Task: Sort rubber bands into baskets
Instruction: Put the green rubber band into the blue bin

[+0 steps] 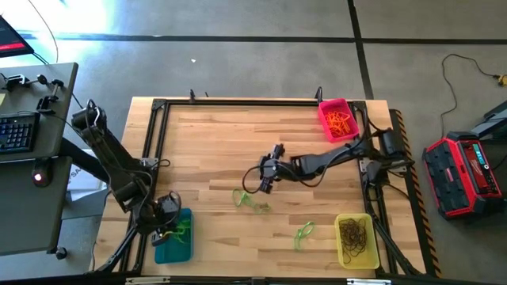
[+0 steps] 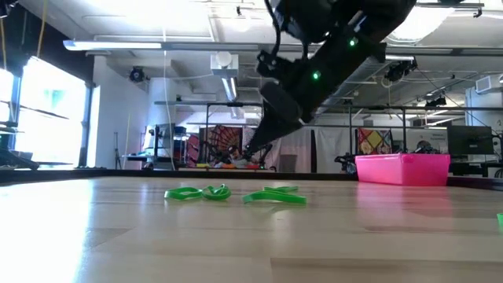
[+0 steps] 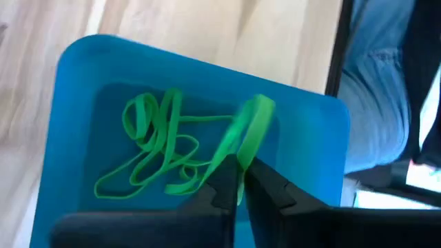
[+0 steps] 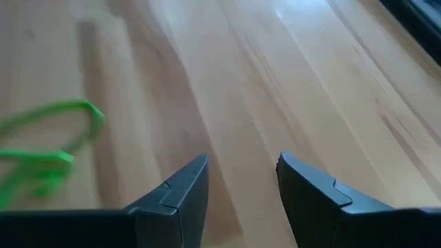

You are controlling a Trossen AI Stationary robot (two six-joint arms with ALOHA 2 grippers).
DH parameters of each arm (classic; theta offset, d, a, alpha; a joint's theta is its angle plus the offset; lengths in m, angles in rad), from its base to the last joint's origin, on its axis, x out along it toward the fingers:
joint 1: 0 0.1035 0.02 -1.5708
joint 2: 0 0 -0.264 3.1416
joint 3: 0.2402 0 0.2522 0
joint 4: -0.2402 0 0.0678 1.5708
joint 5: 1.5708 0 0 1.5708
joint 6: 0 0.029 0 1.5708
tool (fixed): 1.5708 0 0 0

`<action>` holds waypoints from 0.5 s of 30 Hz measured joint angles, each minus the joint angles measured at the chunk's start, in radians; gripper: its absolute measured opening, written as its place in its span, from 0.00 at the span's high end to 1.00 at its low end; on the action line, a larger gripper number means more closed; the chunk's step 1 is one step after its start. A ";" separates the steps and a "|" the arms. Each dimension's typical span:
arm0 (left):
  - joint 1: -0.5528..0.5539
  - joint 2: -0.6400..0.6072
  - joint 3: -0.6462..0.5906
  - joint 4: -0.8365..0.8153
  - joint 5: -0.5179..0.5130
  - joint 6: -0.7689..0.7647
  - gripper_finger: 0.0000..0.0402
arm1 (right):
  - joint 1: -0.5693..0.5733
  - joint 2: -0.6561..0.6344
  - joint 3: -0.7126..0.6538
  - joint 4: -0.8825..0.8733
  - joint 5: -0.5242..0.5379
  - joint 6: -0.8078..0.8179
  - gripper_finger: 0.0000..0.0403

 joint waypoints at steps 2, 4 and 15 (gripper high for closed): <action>0.001 0.003 0.000 -0.002 0.000 -0.039 0.93 | -0.013 0.000 0.000 -0.052 0.000 0.003 0.60; 0.000 0.003 0.000 -0.004 0.000 -0.067 0.88 | -0.021 0.000 0.000 -0.112 0.000 -0.002 0.60; 0.013 0.003 0.000 -0.001 -0.001 -0.060 0.70 | -0.073 0.001 0.000 -0.301 -0.182 -0.022 0.60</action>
